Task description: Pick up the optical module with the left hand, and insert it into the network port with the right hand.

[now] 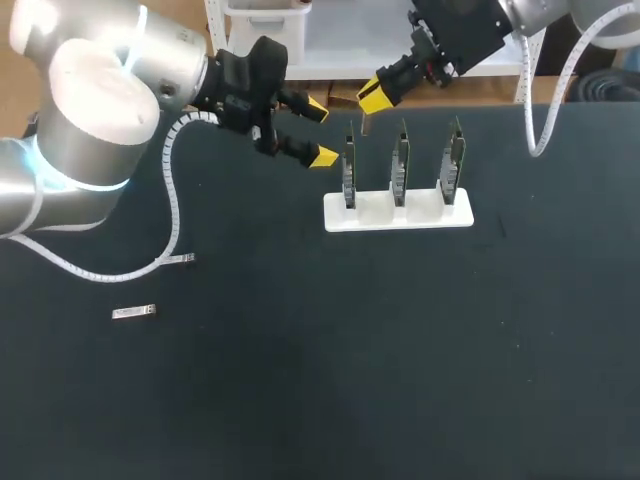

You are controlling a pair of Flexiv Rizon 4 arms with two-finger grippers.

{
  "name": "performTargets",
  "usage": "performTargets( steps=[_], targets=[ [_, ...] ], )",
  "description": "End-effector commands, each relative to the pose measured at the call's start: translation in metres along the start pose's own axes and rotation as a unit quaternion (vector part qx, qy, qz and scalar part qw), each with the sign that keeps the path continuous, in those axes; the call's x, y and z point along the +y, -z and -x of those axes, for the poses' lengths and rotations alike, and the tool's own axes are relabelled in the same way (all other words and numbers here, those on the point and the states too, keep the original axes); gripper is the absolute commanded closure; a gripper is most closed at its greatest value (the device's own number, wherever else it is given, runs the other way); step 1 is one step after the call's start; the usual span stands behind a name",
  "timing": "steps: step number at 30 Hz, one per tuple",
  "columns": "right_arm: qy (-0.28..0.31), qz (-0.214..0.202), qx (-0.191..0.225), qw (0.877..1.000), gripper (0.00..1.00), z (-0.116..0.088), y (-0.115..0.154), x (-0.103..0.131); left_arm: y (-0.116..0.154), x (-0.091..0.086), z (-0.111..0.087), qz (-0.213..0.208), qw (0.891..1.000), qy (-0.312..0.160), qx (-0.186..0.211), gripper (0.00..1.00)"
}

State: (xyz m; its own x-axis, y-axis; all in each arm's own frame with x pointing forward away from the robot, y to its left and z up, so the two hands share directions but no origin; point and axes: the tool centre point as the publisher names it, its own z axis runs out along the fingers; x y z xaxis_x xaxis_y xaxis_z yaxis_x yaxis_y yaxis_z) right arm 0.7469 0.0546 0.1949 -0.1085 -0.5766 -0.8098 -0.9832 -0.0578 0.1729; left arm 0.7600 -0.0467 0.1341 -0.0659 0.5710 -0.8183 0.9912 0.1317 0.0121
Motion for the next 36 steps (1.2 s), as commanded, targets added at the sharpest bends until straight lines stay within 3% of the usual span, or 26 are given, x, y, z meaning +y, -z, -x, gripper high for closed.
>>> performTargets(
  steps=[1, 36],
  targets=[
    [0.0, -0.005, -0.001, 1.0, 1.0, -0.0015, 0.0005, 0.0052, -0.0011, 0.0018, -0.0006, -0.003, 1.0, 0.003, 0.01, 0.0],
    [0.02, -0.002, 0.018, 1.0, 1.0, 0.0012, 0.003, -0.001, -0.0024, -0.0002, -0.0016, -0.002, 1.0, 0.007, 0.01, 0.0]
  ],
)
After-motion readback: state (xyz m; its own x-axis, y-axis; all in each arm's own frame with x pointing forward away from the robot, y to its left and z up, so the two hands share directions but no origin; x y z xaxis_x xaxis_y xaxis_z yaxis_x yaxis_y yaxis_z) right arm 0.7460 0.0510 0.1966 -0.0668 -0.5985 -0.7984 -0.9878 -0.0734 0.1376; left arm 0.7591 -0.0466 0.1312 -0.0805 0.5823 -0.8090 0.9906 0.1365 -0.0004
